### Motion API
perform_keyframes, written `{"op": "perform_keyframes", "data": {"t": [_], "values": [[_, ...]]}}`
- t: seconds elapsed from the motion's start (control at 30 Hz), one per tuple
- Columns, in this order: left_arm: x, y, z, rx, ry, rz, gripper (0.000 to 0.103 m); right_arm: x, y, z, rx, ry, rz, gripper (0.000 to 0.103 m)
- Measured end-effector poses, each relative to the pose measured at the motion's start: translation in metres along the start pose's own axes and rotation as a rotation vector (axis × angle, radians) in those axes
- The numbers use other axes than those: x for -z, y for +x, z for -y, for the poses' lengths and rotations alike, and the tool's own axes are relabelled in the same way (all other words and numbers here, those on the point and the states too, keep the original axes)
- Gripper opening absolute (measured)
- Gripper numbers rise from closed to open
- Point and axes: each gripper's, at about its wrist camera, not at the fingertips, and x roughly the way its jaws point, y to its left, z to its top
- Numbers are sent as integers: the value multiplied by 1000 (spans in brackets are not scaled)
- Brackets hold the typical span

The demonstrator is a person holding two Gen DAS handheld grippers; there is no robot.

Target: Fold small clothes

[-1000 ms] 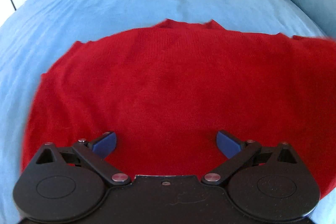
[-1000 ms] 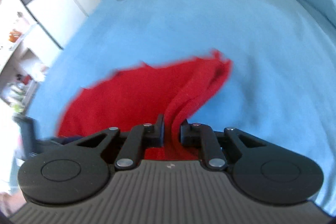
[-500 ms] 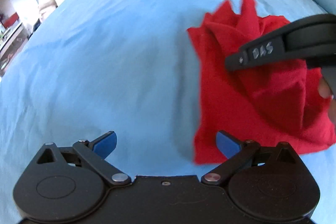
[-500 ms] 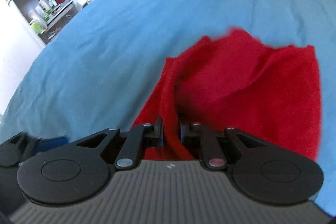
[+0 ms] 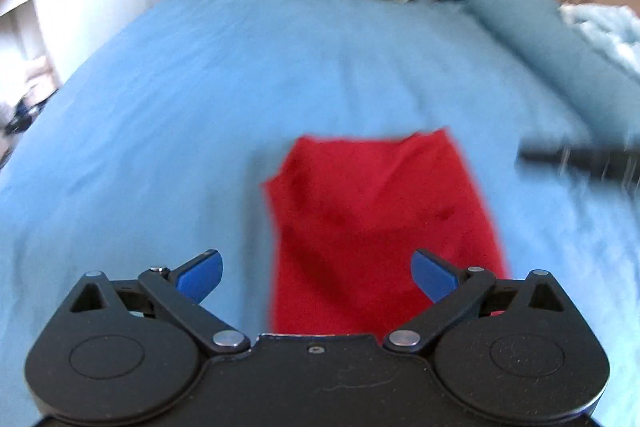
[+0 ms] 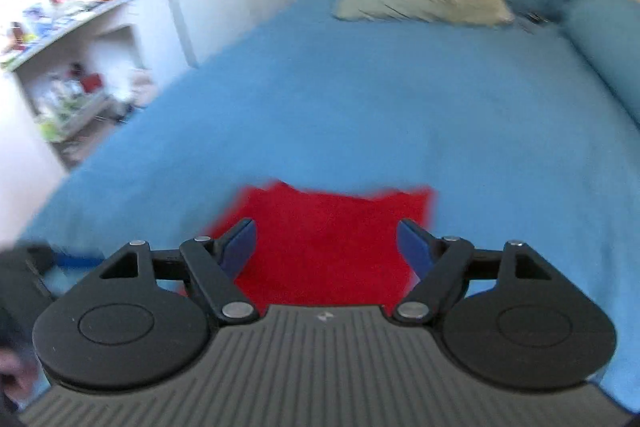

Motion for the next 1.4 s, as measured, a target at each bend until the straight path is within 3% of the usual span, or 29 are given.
{"op": "perform_keyframes", "data": {"t": [0.1, 0.23, 0.37, 0.5, 0.6, 0.7, 0.8, 0.9, 1.0, 1.1, 1.23, 1.37, 1.4], "values": [[-18, 25, 30, 66, 21, -23, 103, 22, 1, 23, 39, 68, -54, 93], [-19, 57, 55, 33, 86, 3, 98, 61, 1, 44, 67, 165, -101, 93], [-16, 54, 53, 164, 214, 39, 94, 91, -2, 57, 60, 250, -134, 93], [-10, 69, 64, 223, 429, -33, 93, 104, -3, 65, 45, 291, -148, 93], [-5, 87, 60, 247, 502, -116, 68, 102, 0, 66, 40, 305, -156, 93], [9, 73, 38, 264, 556, -163, 67, 101, 0, 66, 29, 309, -151, 93], [37, 48, 6, 243, 570, -225, 74, 103, -1, 66, 3, 308, -147, 93], [64, 41, -27, 184, 534, -313, 76, 110, -4, 66, -19, 302, -162, 93], [82, 33, -57, 156, 407, -353, 75, 115, 2, 63, -32, 301, -182, 93], [74, 11, -64, 161, 262, -247, 76, 117, 5, 59, -46, 302, -183, 93], [40, -7, -51, 165, 160, -61, 80, 117, 5, 53, -47, 289, -189, 93], [4, 21, -50, 170, 30, -80, 77, 112, 6, 49, -45, 287, -182, 93], [1, 31, -48, 165, 3, -111, 70, 112, 7, 48, -45, 284, -176, 93]]}}
